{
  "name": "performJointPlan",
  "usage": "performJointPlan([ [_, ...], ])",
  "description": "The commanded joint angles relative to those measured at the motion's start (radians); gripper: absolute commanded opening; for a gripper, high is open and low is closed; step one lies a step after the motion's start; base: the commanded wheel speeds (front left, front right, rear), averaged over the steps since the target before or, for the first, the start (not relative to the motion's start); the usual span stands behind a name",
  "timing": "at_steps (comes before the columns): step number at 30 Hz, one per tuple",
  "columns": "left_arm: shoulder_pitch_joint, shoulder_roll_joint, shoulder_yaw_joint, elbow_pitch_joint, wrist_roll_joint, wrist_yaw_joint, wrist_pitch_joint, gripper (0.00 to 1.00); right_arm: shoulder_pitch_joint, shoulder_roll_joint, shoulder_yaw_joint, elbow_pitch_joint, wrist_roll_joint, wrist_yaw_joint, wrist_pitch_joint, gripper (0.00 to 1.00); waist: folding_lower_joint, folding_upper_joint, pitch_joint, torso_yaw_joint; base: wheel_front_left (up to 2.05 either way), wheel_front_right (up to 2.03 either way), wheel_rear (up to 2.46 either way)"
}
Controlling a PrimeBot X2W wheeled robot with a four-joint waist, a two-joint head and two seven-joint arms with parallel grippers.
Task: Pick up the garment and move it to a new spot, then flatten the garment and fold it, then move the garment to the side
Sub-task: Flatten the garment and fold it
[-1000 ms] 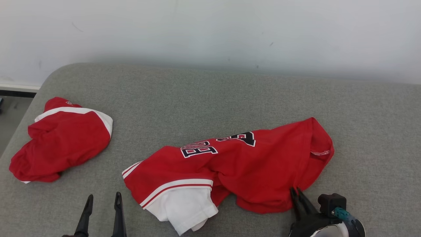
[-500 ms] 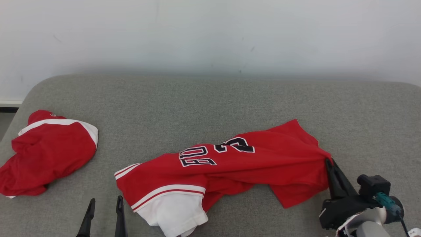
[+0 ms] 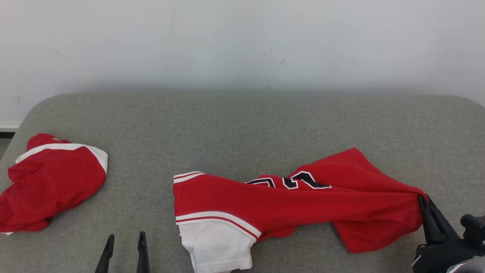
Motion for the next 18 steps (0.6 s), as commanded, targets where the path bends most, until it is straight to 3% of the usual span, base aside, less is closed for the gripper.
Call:
performJointPlan([
  [1, 0.011, -0.001, -0.002, 0.005, -0.008, -0.001, -0.004, 1.00, 0.018, -0.001, -0.008, -0.019, 0.005, -0.002, 0.020, 0.00, 0.0000, 0.0000, 0.002, 0.003, 0.00, 0.00, 0.00],
  [8, -0.015, -0.001, -0.015, 0.016, -0.008, -0.006, -0.004, 1.00, -0.029, -0.010, 0.014, 0.009, -0.030, -0.002, 0.079, 0.00, 0.0000, 0.0000, 0.014, 0.023, 0.00, 0.00, 0.00],
  [14, -0.029, -0.001, -0.019, 0.025, -0.010, -0.007, -0.004, 1.00, -0.147, -0.015, 0.027, 0.173, -0.054, -0.002, 0.061, 0.02, 0.0000, 0.0000, 0.027, 0.034, 0.00, 0.00, 0.00],
  [17, -0.033, -0.001, -0.017, 0.032, -0.010, -0.009, -0.004, 1.00, -0.203, -0.007, 0.030, 0.267, -0.055, -0.002, 0.030, 0.47, 0.0000, 0.0000, 0.028, 0.032, 0.00, 0.00, 0.00],
  [18, -0.034, -0.001, -0.017, 0.035, -0.010, -0.010, -0.004, 1.00, -0.216, -0.006, 0.035, 0.293, -0.058, -0.002, 0.020, 1.00, 0.0000, 0.0000, 0.028, 0.032, 0.00, 0.00, 0.00],
])
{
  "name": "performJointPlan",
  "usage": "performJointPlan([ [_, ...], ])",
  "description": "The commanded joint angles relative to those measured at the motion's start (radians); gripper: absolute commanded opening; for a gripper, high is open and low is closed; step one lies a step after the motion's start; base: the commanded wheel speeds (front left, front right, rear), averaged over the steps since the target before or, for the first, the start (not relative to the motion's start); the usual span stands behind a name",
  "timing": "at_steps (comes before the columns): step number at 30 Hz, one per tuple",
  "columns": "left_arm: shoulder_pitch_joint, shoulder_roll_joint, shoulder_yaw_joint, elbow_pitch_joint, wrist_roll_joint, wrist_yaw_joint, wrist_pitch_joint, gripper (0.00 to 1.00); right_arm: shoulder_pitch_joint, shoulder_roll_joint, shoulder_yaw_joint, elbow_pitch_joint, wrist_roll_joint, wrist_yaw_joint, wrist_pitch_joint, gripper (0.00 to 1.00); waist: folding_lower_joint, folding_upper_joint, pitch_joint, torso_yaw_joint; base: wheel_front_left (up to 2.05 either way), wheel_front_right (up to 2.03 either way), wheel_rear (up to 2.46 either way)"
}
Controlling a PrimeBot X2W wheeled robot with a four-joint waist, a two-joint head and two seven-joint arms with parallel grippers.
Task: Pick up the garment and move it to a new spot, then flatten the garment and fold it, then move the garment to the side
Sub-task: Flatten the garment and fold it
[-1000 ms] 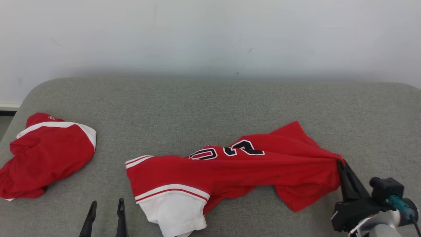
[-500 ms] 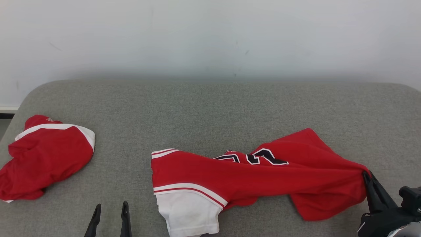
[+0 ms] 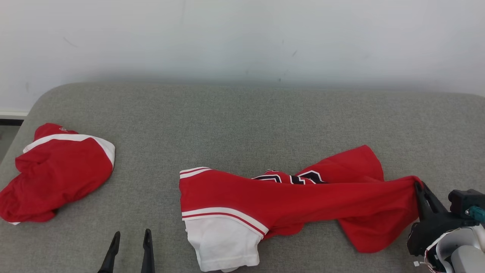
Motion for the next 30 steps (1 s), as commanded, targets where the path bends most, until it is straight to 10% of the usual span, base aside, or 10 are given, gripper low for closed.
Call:
performJointPlan([
  [1, -0.008, -0.001, 0.000, 0.004, -0.009, -0.002, -0.004, 1.00, -0.011, 0.004, 0.004, 0.020, -0.006, -0.002, -0.013, 1.00, -0.0001, -0.0001, -0.002, -0.001, 0.00, 0.00, 0.00],
  [12, 0.015, -0.001, 0.012, 0.009, -0.012, -0.003, -0.004, 1.00, -0.021, 0.027, -0.018, 0.059, 0.007, -0.002, -0.132, 1.00, -0.0001, -0.0001, -0.023, -0.044, 0.00, 0.00, 0.00],
  [30, -0.010, -0.001, 0.004, 0.007, -0.006, -0.007, -0.004, 1.00, 0.261, 0.241, -0.120, -0.436, -0.109, -0.002, -0.133, 1.00, -0.0001, -0.0001, 0.003, -0.083, 0.00, 0.00, 0.00],
])
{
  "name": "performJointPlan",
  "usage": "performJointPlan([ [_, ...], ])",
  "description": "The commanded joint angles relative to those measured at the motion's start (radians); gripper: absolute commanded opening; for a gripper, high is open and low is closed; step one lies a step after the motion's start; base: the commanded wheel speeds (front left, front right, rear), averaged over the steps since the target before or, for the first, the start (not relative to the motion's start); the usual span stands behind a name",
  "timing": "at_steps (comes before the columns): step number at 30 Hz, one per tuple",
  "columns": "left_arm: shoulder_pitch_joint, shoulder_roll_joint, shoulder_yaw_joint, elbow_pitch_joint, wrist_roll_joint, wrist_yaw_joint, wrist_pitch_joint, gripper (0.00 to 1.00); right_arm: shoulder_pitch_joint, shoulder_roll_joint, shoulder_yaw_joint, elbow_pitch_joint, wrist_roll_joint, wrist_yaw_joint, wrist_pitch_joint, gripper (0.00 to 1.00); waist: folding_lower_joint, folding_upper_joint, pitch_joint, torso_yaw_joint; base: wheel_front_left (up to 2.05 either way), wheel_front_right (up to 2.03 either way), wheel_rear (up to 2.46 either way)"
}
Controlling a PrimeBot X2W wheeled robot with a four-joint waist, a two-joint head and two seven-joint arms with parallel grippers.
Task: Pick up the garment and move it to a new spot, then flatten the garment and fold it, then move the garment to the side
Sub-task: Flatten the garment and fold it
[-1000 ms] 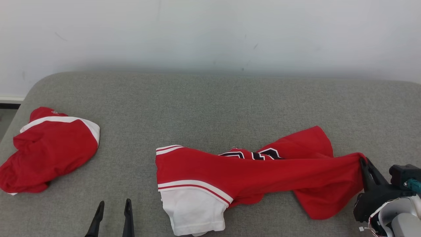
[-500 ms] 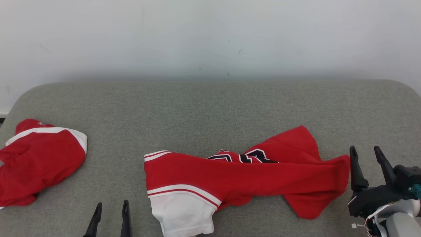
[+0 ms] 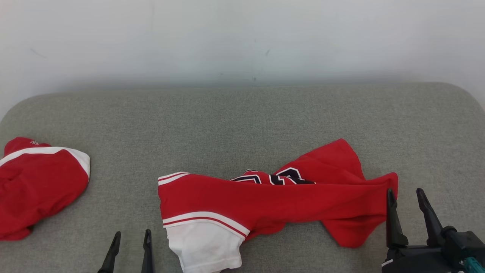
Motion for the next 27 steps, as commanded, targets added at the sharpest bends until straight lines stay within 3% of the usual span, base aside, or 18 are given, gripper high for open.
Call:
performJointPlan([
  [1, -0.010, -0.001, -0.003, 0.006, 0.000, -0.002, -0.004, 1.00, 0.024, 0.024, -0.006, -0.031, -0.020, -0.002, -0.001, 1.00, 0.0000, 0.0000, 0.006, -0.005, 0.00, 0.00, 0.00],
  [18, 0.019, 0.000, -0.210, 0.135, -0.019, -0.045, -0.003, 1.00, 0.036, 0.071, 0.024, -0.027, -0.039, -0.002, -0.001, 1.00, 0.0000, 0.0000, 0.007, -0.003, 0.00, 0.00, 0.00],
  [27, 0.003, 0.000, -0.247, 0.227, -0.061, -0.052, -0.003, 1.00, 0.052, 0.073, 0.027, -0.015, -0.037, -0.002, -0.001, 1.00, 0.0000, 0.0000, -0.009, 0.000, 0.00, 0.00, 0.00],
])
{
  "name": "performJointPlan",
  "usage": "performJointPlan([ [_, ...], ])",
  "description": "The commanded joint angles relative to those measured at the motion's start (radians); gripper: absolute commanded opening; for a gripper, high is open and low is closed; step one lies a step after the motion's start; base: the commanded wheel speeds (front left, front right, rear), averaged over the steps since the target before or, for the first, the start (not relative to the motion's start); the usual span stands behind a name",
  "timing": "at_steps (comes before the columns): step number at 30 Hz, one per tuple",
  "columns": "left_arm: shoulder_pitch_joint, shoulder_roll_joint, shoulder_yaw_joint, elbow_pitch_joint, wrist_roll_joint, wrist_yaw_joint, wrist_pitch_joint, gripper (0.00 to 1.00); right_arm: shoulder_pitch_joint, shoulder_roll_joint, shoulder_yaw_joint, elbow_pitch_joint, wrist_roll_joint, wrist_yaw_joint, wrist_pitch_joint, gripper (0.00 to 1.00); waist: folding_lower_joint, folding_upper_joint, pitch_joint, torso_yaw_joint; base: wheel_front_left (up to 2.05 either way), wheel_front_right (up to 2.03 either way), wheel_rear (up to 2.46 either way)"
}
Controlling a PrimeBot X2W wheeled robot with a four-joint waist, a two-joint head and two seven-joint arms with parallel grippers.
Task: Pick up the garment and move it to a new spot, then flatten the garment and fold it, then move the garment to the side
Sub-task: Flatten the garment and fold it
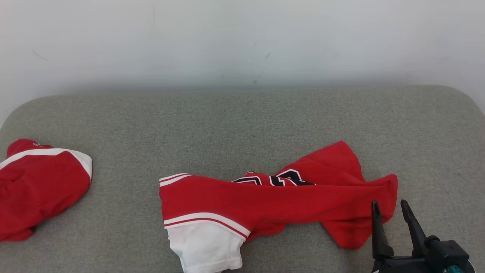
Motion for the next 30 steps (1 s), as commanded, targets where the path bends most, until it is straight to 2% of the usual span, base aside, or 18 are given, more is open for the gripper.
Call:
performJointPlan([
  [1, -0.019, 0.000, -0.009, 0.021, -0.006, -0.005, -0.002, 1.00, 0.010, 0.003, 0.003, 0.004, -0.001, -0.002, -0.002, 1.00, 0.0000, -0.0001, -0.004, 0.001, 0.00, 0.00, 0.00],
  [9, -0.076, 0.001, -0.023, 0.096, -0.033, -0.007, -0.002, 1.00, 0.019, 0.003, 0.011, 0.017, -0.003, -0.002, -0.002, 1.00, 0.0000, -0.0001, -0.022, 0.004, 0.00, 0.00, 0.00],
  [10, -0.079, 0.001, -0.020, 0.101, -0.035, -0.007, -0.002, 0.73, 0.019, 0.003, 0.012, 0.018, -0.004, -0.002, -0.002, 1.00, 0.0000, -0.0001, -0.023, 0.004, 0.00, 0.00, 0.00],
  [12, -0.086, 0.000, -0.014, 0.109, -0.038, -0.004, -0.002, 0.14, 0.020, 0.003, 0.013, 0.021, -0.005, -0.002, -0.002, 1.00, 0.0000, -0.0001, -0.027, 0.005, 0.00, 0.00, 0.00],
  [13, -0.089, 0.001, -0.011, 0.113, -0.040, -0.005, -0.002, 0.00, 0.022, 0.003, 0.013, 0.022, -0.005, -0.002, -0.002, 1.00, 0.0000, -0.0001, -0.028, 0.005, 0.00, 0.00, 0.00],
  [20, -0.094, 0.000, 0.008, 0.107, -0.025, -0.005, -0.002, 0.00, 0.026, 0.003, 0.013, 0.026, -0.004, -0.002, -0.002, 1.00, 0.0000, -0.0001, -0.034, 0.011, 0.00, 0.00, 0.00],
  [24, -0.071, 0.004, 0.028, 0.000, 0.003, -0.005, -0.002, 0.00, 0.034, 0.003, -0.003, 0.019, 0.002, -0.002, -0.002, 1.00, 0.0000, -0.0001, -0.031, 0.026, 0.00, 0.00, 0.00],
  [30, -0.021, 0.047, 0.043, -0.167, 0.029, -0.006, -0.002, 0.00, 0.042, 0.004, -0.017, 0.023, 0.007, -0.002, -0.002, 1.00, 0.0000, -0.0001, -0.027, 0.065, 0.00, 0.00, 0.00],
])
